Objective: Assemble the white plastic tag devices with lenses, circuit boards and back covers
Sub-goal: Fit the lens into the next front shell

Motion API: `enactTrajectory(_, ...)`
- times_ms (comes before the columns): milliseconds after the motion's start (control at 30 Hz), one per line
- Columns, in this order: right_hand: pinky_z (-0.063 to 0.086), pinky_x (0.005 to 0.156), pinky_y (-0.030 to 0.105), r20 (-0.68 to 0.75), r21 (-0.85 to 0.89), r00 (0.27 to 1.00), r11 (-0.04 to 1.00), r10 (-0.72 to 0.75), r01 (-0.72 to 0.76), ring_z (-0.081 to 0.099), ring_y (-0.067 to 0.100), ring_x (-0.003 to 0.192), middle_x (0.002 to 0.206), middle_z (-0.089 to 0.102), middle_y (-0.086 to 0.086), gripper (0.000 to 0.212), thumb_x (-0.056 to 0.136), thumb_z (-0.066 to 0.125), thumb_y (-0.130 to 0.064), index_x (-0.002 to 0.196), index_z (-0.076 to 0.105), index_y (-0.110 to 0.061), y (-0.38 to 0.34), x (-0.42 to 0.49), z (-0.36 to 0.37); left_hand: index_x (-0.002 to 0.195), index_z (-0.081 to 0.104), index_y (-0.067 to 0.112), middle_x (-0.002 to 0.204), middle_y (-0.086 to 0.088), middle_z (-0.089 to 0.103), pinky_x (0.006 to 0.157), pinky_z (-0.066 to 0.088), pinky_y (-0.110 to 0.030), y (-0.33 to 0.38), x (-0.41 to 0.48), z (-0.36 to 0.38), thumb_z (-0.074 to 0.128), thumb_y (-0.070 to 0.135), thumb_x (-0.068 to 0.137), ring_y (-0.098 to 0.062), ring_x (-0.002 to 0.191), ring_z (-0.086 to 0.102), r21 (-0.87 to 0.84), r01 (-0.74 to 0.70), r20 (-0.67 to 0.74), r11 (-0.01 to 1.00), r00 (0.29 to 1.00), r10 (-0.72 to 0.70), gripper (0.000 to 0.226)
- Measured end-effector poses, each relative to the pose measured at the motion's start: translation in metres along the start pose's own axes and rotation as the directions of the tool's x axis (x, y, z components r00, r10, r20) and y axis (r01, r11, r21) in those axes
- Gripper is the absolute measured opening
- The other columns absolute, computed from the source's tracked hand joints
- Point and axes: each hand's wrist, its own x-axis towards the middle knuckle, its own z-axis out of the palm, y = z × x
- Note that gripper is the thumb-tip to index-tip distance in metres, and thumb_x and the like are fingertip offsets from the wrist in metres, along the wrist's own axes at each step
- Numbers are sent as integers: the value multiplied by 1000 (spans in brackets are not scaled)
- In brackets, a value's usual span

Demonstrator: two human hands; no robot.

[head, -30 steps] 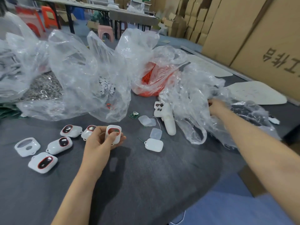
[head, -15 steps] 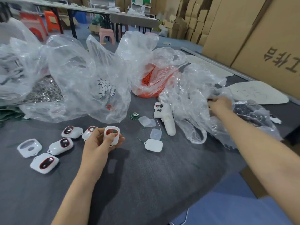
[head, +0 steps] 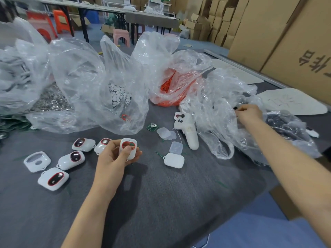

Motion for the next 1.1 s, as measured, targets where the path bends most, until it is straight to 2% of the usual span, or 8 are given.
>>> enactTrajectory(200, 40, 51, 16, -38, 32, 998, 999, 43, -42, 50, 15, 63, 86, 60, 3, 27, 83, 60, 5, 66, 58, -16, -2, -3, 0, 93, 62, 9, 80, 4, 73, 79, 58, -28, 2, 0, 0, 50, 3, 97, -22, 86, 72, 12, 10, 0, 1000, 1000, -10, 14)
enactTrajectory(300, 40, 64, 19, -28, -6, 999, 1000, 16, -16, 51, 19, 72, 81, 58, 1, 19, 81, 58, 4, 75, 62, -14, -5, -7, -1, 95, 62, 8, 80, 4, 73, 78, 59, -28, 2, -1, 0, 50, 4, 97, -23, 87, 72, 12, 14, 5, 1000, 1000, -14, 13)
enactTrajectory(433, 33, 48, 21, -26, 16, 999, 1000, 20, -20, 45, 17, 57, 65, 51, 1, 21, 78, 53, 1, 65, 52, -15, -10, -11, -2, 95, 61, 8, 80, 4, 72, 76, 58, -26, 3, -1, 1, 50, 4, 97, -23, 87, 72, 7, 17, 7, 1000, 1000, -17, 13)
enactTrajectory(667, 40, 52, 25, -2, 54, 1000, 998, 30, -30, 53, 22, 66, 96, 68, 17, 23, 75, 51, -8, 92, 65, -2, -15, -19, -2, 95, 61, 7, 80, 2, 73, 74, 58, -24, 3, -1, 0, 50, 3, 97, -23, 86, 72, -13, 23, 19, 1000, 1000, -22, 12)
enactTrajectory(733, 45, 58, 29, -14, 37, 1000, 999, 24, -23, 59, 29, 75, 87, 65, 16, 18, 76, 51, -10, 86, 64, -5, -16, -19, -1, 95, 62, 8, 80, 1, 72, 75, 58, -25, 3, -1, 0, 49, 3, 97, -24, 87, 72, -16, 19, 18, 1000, 1000, -19, 14)
enactTrajectory(900, 39, 67, 30, -296, -316, 896, 919, -331, 235, 56, 28, 86, 90, 61, 9, 8, 89, 52, -15, 91, 60, -14, -21, -30, -9, 112, 59, 22, 102, -12, 66, 75, 57, -26, 3, -1, 2, 47, 3, 98, -23, 87, 72, -56, 8, 39, 998, 999, -5, 27)
enactTrajectory(1033, 36, 66, 20, -555, 74, 733, 855, -393, 514, 55, 14, 75, 81, 63, 3, 10, 85, 51, -24, 88, 55, -14, -48, -84, -6, 119, 57, 29, 105, -12, 66, 74, 57, -24, 2, -1, 1, 46, 3, 98, -25, 88, 72, -61, -11, 37, 998, 999, 13, 35)
enactTrajectory(1100, 45, 63, 17, -430, 392, 799, 710, -421, 585, 56, 4, 62, 70, 60, -10, 6, 82, 58, -21, 80, 54, -24, -68, -135, 18, 116, 60, 32, 107, -11, 66, 77, 56, -25, 1, 0, 0, 45, 2, 99, -26, 90, 72, -48, -4, 48, 999, 999, 6, 37)
